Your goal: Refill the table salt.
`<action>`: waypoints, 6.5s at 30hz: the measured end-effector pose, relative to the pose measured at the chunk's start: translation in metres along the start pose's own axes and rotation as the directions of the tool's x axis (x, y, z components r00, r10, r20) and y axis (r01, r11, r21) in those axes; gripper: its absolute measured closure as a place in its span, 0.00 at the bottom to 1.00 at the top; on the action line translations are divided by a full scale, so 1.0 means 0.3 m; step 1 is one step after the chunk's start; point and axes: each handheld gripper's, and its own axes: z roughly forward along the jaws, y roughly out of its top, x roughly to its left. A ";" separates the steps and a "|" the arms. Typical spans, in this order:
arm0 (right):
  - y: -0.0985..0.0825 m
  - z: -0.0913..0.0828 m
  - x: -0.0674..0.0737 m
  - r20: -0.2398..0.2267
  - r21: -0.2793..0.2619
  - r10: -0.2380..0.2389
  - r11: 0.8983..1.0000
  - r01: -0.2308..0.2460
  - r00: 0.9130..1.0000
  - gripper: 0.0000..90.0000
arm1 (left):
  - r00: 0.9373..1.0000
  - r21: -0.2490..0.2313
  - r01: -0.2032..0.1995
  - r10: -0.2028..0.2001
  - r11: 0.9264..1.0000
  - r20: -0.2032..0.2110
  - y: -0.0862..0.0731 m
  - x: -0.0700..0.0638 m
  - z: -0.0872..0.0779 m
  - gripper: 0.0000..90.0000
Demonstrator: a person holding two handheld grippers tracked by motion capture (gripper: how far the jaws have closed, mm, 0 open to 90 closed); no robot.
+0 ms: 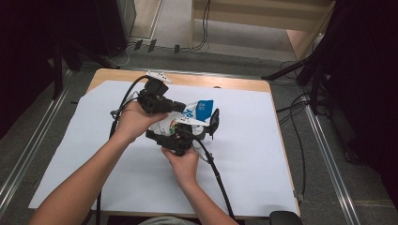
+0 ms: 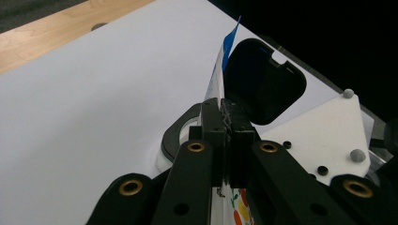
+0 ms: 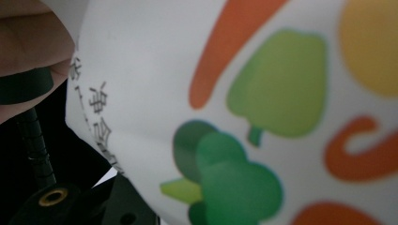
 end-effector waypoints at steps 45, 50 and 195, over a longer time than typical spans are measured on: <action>0.007 0.008 -0.004 -0.005 -0.022 0.018 1.000 -0.018 1.000 0.64 | 1.000 0.020 0.017 -0.017 1.000 -0.003 0.023 -0.004 0.000 1.00; 0.004 0.009 -0.003 -0.011 -0.015 0.021 1.000 -0.021 1.000 0.64 | 1.000 0.032 0.007 -0.007 0.999 -0.007 0.019 -0.006 0.002 1.00; -0.020 0.004 0.001 0.067 0.080 -0.099 0.992 0.094 0.993 0.67 | 0.999 0.076 -0.028 0.024 0.997 0.043 0.002 0.015 -0.027 1.00</action>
